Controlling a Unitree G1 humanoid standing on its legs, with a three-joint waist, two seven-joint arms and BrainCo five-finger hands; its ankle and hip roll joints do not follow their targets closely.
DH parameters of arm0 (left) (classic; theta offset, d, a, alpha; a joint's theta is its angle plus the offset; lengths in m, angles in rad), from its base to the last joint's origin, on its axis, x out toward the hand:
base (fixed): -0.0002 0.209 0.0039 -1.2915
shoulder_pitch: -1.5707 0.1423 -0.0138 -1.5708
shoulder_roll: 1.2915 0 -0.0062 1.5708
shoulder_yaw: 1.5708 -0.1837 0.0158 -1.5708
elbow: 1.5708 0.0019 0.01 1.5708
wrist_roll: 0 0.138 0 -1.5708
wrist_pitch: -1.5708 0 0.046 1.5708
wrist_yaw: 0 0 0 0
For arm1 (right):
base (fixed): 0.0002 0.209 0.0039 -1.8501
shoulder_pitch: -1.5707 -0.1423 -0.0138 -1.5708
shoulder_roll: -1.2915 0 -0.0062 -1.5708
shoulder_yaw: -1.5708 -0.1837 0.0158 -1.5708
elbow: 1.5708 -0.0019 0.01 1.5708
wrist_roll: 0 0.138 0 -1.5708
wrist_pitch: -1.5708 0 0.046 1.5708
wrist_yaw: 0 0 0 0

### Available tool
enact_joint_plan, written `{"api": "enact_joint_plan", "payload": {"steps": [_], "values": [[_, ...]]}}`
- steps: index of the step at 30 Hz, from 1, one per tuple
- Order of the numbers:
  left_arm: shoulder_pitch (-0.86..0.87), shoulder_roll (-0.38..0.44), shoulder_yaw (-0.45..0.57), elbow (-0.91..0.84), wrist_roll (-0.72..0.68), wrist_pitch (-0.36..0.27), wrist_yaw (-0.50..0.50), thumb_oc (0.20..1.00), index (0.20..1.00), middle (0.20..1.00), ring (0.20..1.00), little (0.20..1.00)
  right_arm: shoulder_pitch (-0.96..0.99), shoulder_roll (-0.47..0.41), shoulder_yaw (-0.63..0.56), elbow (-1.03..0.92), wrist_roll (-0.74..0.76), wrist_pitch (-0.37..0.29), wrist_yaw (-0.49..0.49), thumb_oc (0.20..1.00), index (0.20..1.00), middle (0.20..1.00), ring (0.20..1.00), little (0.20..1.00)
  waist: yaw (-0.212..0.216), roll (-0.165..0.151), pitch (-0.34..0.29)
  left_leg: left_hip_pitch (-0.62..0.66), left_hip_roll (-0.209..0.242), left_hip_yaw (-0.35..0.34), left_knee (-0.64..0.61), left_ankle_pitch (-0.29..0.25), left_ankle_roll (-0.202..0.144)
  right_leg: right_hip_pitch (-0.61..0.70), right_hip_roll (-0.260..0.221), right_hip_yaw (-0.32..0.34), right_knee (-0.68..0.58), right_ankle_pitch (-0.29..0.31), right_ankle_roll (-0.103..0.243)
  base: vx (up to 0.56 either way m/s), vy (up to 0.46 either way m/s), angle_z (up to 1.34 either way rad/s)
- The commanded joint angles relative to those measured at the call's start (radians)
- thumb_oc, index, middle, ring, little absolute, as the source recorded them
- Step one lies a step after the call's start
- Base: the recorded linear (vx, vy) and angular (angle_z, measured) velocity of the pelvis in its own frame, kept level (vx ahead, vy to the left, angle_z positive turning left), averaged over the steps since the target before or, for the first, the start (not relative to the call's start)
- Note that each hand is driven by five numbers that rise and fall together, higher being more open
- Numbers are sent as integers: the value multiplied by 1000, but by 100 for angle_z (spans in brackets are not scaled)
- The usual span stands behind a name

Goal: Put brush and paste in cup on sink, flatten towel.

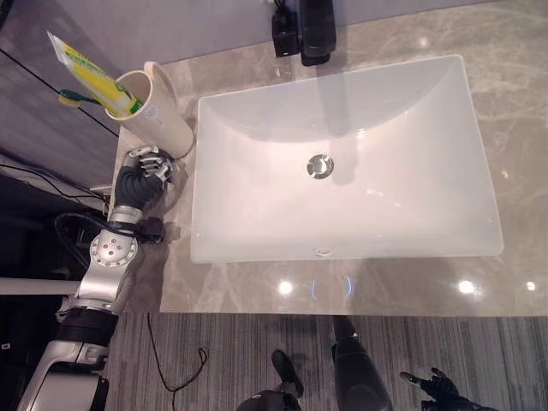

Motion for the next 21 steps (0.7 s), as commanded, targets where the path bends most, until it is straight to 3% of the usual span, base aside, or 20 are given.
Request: {"api": "enact_joint_plan", "payload": {"steps": [1, 21], "values": [[-36, -9, 0, 111, 39, -3, 61, 200, 200, 200, 200, 200, 34, 17, 41, -3, 21, -14, -18, 1000, 1000, 1000, 1000, 1000, -44, -14, -11, 132, -35, -2, 12, -37, -39, -104, 7, 5, 171, -73, 32, 11, -31, -1], [-347, 98, -126, 346, 100, 9, 169, 200, 200, 200, 200, 200, -20, -7, 79, 43, 33, -20, -57, 1000, 1000, 1000, 1000, 1000, -78, -8, 2, 107, 0, 10, 12, 15, -73, -148, 41, -6, 190, -100, 20, 12, -19, -1]]}}
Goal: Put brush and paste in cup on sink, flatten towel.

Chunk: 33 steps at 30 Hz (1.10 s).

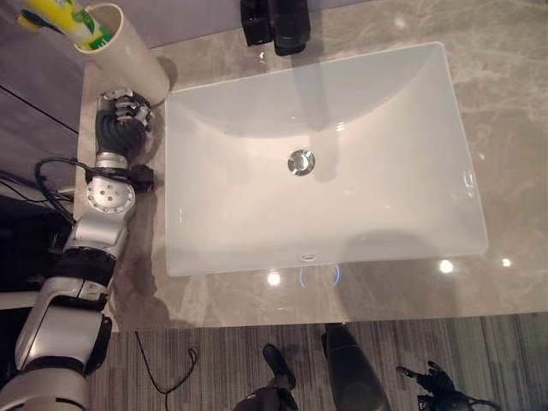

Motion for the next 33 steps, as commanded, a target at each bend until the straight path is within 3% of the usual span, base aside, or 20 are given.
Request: {"api": "enact_joint_plan", "payload": {"steps": [1, 15, 33], "values": [[-13, 31, 1, 76, 46, 3, 28, 200, 200, 200, 200, 200, 11, -1, 24, 31, 27, -6, -26, 1000, 1000, 1000, 1000, 1000, -31, -6, 3, 169, -25, 0, 11, 14, -64, -43, 16, -6, 106, -60, 40, 19, -31, -1], [-136, 124, -37, 369, 68, 62, 48, 200, 200, 200, 200, 200, -7, -15, 51, 9, 43, -25, -39, 1000, 1000, 1000, 1000, 1000, -45, -1, 19, 169, 4, 31, 11, 83, -88, -58, 43, -20, 117, -80, 25, 8, -16, -1], [-370, 168, -157, 487, 118, 79, 96, 200, 200, 200, 200, 200, -19, -10, 97, -16, 63, -43, -44, 1000, 1000, 1000, 1000, 1000, -66, -4, 33, 130, 26, 45, 11, 149, -103, -111, 76, -22, 116, -88, 12, 10, -21, -1]]}}
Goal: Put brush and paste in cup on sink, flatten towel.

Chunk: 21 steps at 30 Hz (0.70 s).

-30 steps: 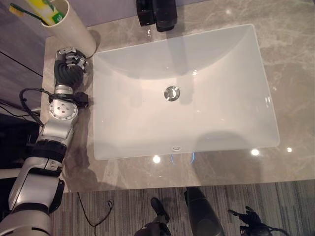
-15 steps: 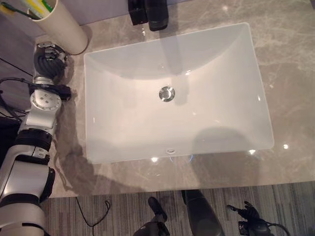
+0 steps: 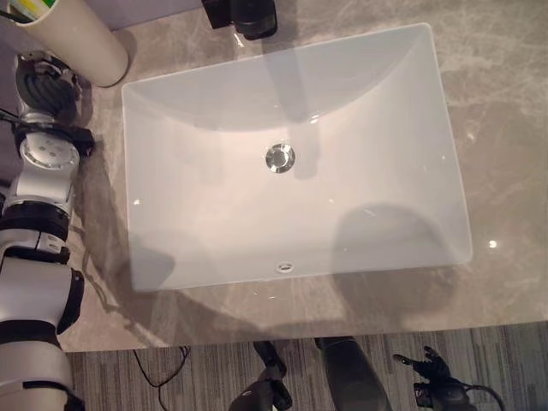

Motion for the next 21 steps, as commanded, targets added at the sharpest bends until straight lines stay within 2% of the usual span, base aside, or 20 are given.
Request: {"api": "enact_joint_plan", "payload": {"steps": [1, 7, 8, 9, 10, 21], "values": [[-56, 0, -38, 67, 74, -5, 60, 200, 200, 200, 200, 200, 17, 0, 34, -9, 45, -11, -14, 1000, 1000, 1000, 1000, 1000, -67, -3, 19, 198, -14, 21, 12, 137, -66, 27, 32, -22, -18, -20, 57, 34, -13, -4], [-118, -4, -76, 72, 108, -1, 98, 200, 200, 200, 200, 200, 18, 10, 53, -13, 41, -15, -18, 1000, 1000, 1000, 1000, 1000, -68, -4, 17, 179, -12, 25, 12, 132, -66, -8, 46, -21, -1, -25, 57, 20, -1, -1], [-125, -11, -85, 57, 112, -5, 108, 200, 200, 200, 200, 200, 19, 14, 63, -14, 38, -16, -19, 1000, 1000, 1000, 1000, 1000, -62, 6, 17, 183, -4, 18, 12, 118, -69, -12, 54, -18, 8, -55, 66, 32, -16, -4], [-125, -13, -86, 47, 115, -10, 109, 200, 200, 200, 200, 200, 20, 15, 67, -17, 34, -16, -19, 1000, 1000, 1000, 1000, 1000, -66, -3, 18, 176, -9, 24, 12, 132, -65, -23, 48, -23, 12, -34, 58, 83, 26, -4], [-124, -14, -87, 46, 114, -9, 109, 200, 200, 200, 200, 200, 21, 15, 66, -16, 34, -15, -19, 1000, 1000, 1000, 1000, 1000, -61, 6, 17, 184, -3, 19, 12, 118, -69, -17, 55, -18, 15, -59, 67, 18, -2, -3], [-105, -99, -116, -45, 153, -37, 109, 200, 200, 200, 200, 200, 27, 17, 82, -47, 23, -27, -16, 1000, 1000, 1000, 1000, 1000, -71, 9, 9, 200, -1, 18, 12, 102, -67, -34, 54, -31, 52, -81, 66, 10, 5, 0]]}}
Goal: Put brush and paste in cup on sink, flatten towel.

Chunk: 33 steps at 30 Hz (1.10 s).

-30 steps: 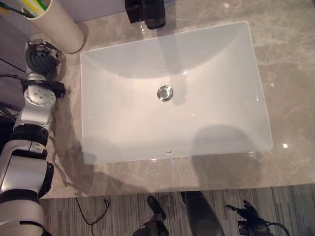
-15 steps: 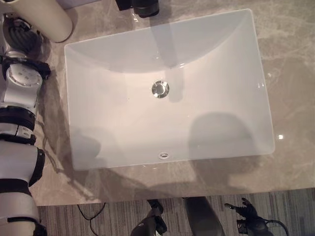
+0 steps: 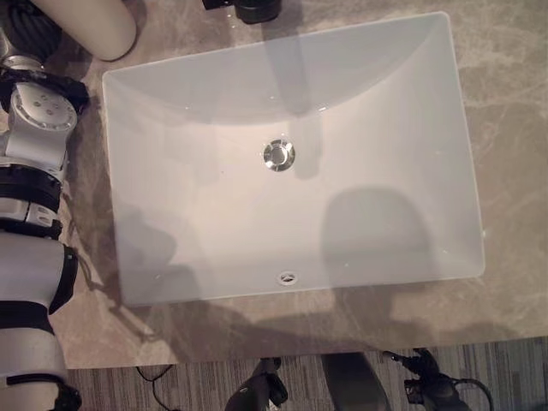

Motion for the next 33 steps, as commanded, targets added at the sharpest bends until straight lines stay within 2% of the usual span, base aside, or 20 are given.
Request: {"api": "enact_joint_plan", "payload": {"steps": [1, 14, 20, 21, 23, 26, 29, 30, 32, 33], "values": [[30, -97, -35, -17, 58, -36, 8, 200, 200, 200, 200, 200, 28, 0, 26, -12, 7, -13, -15, 1000, 1000, 1000, 1000, 1000, -69, 20, -2, 219, -13, 6, 12, 112, -54, 1, 45, -31, 18, -60, 69, 0, 0, 0], [28, -162, -31, -34, 40, -53, 14, 200, 200, 200, 200, 200, 38, 0, 28, -18, -3, -15, -19, 1000, 1000, 1000, 1000, 1000, -73, 15, 0, 217, -16, 1, 12, 122, -59, 3, 45, -36, -2, -46, 67, -1, 1, 0], [31, -176, -12, 7, 74, -28, 45, 200, 200, 200, 200, 200, 33, 3, 43, -22, -12, -15, -25, 1000, 1000, 1000, 1000, 1000, -71, 5, -2, 226, -14, -2, 12, 115, -57, 18, 48, -39, -2, -47, 68, -11, -4, 0], [38, -178, 0, 21, 76, -20, 56, 501, 501, 501, 501, 501, 31, 3, 50, -23, -19, -15, -25, 1000, 1000, 1000, 1000, 1000, -73, -8, -3, 222, -22, -4, 12, 128, -53, 18, 43, -46, -7, -20, 60, -71, -24, -4], [59, -176, 39, 60, 78, 3, 90, 1000, 1000, 1000, 1000, 1000, 23, 3, 66, -21, -28, -11, -27, 1000, 1000, 1000, 1000, 1000, -63, -28, -13, 240, -23, -16, 12, 126, -49, 50, 47, -47, -21, -9, 63, -37, -24, -7], [78, -165, 64, 64, 71, 5, 105, 1000, 1000, 1000, 1000, 1000, 21, 3, 69, -19, -34, -8, -27, 1000, 1000, 1000, 1000, 1000, -56, -37, -19, 252, -21, -23, 12, 124, -48, 70, 48, -45, -29, -4, 64, 4, -15, -7], [204, -123, 175, -30, 26, -9, 145, 1000, 1000, 1000, 1000, 1000, 15, -8, 66, -1, -58, 5, -21, 1000, 1000, 1000, 1000, 1000, -14, -68, -51, 308, -26, -77, 12, 119, -31, 144, 59, -33, -59, 14, 64, 29, 15, -12], [309, -94, 238, -148, 28, -26, 169, 1000, 1000, 1000, 1000, 1000, 11, -23, 58, 23, -81, 15, -13, 1000, 1000, 1000, 1000, 1000, 29, -80, -67, 347, -30, -151, 16, 129, -22, 194, 64, -18, -72, 14, 65, 5, 111, -29], [527, -69, 386, -294, 11, -59, 186, 1000, 1000, 1000, 1000, 1000, 9, -37, 43, 41, -110, 28, 3, 1000, 1000, 1000, 1000, 1000, 74, -104, -95, 377, -31, -265, 54, 110, -3, 250, 41, 5, -98, 23, 70, -30, 153, -11], [540, -70, 396, -303, 12, -57, 185, 1000, 1000, 1000, 1000, 1000, 10, -41, 48, 41, -110, 28, 3, 1000, 1000, 1000, 1000, 1000, 68, -101, -95, 379, -32, -266, 54, 110, -3, 254, 40, 4, -100, 23, 71, -55, 147, 6]]}}
